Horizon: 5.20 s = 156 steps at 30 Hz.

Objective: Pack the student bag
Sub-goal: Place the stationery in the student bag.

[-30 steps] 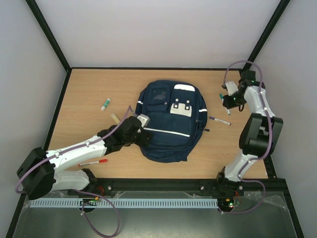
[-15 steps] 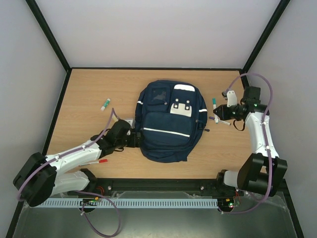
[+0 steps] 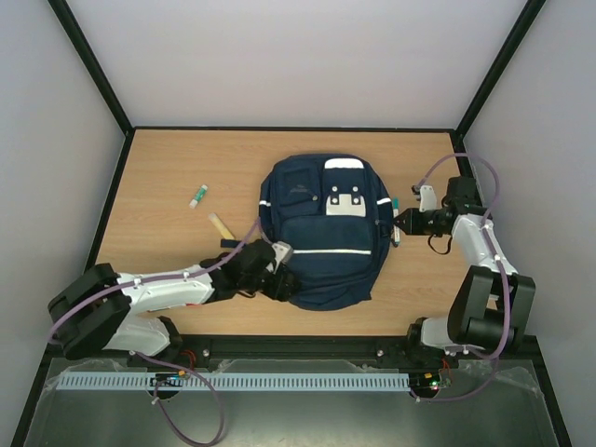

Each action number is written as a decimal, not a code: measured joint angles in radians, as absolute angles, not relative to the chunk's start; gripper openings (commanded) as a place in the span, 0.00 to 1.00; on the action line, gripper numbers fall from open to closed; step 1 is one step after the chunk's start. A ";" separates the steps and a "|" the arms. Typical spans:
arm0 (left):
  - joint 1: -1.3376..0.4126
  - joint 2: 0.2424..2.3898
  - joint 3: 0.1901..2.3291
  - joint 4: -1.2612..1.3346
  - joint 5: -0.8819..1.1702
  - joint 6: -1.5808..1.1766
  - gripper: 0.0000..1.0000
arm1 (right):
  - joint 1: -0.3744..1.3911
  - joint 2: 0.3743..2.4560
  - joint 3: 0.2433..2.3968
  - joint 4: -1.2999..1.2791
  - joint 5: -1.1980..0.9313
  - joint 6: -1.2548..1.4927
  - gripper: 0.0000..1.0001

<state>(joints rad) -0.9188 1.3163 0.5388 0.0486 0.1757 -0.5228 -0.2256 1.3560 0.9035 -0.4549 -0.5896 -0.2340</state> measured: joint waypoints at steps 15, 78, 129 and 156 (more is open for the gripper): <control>-1.102 1.255 0.883 -0.339 -0.078 -0.337 0.76 | -0.044 1.632 1.034 -0.418 -0.414 -0.183 0.01; -1.238 1.797 1.211 -0.147 -0.633 0.377 0.68 | -0.093 1.322 0.865 -0.361 -0.380 -0.153 0.01; -0.868 1.694 1.321 -0.202 -0.044 0.072 0.03 | 0.582 0.958 0.947 -0.728 -0.126 -0.702 0.01; -0.772 1.694 1.323 -0.209 0.181 -0.070 0.03 | 0.845 1.241 0.918 -0.352 0.395 -1.052 0.01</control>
